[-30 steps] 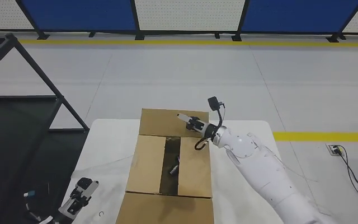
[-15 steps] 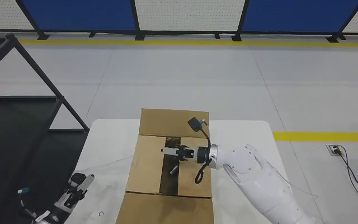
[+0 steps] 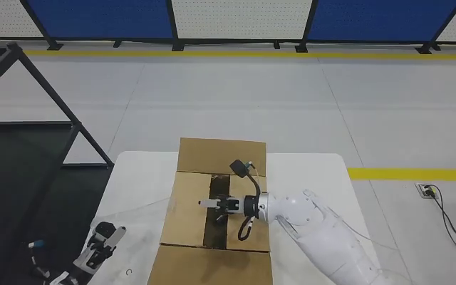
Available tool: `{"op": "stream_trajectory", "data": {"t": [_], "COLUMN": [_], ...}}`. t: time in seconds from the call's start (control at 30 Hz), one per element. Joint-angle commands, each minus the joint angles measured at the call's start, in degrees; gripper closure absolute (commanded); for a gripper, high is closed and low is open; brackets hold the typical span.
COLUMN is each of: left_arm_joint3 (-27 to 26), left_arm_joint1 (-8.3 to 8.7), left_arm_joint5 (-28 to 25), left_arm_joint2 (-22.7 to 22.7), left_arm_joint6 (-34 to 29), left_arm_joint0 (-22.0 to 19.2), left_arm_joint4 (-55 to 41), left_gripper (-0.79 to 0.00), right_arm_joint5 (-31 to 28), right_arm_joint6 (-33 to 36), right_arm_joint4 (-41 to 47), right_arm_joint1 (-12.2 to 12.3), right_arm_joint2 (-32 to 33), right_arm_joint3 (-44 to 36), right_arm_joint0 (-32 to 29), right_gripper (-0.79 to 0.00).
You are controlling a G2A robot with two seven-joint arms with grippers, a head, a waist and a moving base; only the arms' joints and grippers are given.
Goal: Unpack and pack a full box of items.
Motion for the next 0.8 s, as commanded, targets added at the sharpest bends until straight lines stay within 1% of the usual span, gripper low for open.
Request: {"op": "stream_trajectory", "data": {"t": [0.0, 0.13, 0.23, 0.37, 0.53, 0.77], "left_arm_joint3": [-0.1, -0.1, -0.2, 0.1, 1.1, 2.0], "left_arm_joint1": [-0.01, -0.04, -0.08, -0.13, -0.17, -0.20], "left_arm_joint5": [-0.4, -0.9, -0.9, -0.7, -1.0, -2.1], "left_arm_joint2": [0.0, 0.4, 0.7, 1.2, 2.9, 5.1], "left_arm_joint6": [-0.1, -0.3, -0.1, -0.1, -1.1, -2.0], "left_arm_joint0": [0.2, 0.4, 0.3, 0.2, -0.4, -1.6], "left_arm_joint4": [0.2, 0.6, 1.1, 1.6, 2.7, 3.8], "left_gripper": [-0.785, -0.785, -0.785, -0.785, -0.785, -0.785], "right_arm_joint5": [0.3, 1.4, 0.9, -1.1, -3.9, -7.9], "right_arm_joint6": [0.0, 0.7, 1.6, 3.2, 4.4, 6.4], "right_arm_joint4": [0.1, 0.1, 1.7, 5.0, 7.4, 10.9], "right_arm_joint1": [-0.4, -1.4, -2.1, -3.2, -4.3, -5.1], "right_arm_joint2": [-0.7, -2.3, -3.1, -3.7, -4.0, -3.2], "right_arm_joint3": [1.2, 3.1, 4.8, 7.6, 10.4, 11.8], "right_arm_joint0": [0.5, 1.7, 2.3, 3.1, 4.1, 4.5], "right_gripper": [-0.785, -0.785, -0.785, -0.785, -0.785, -0.785]}}
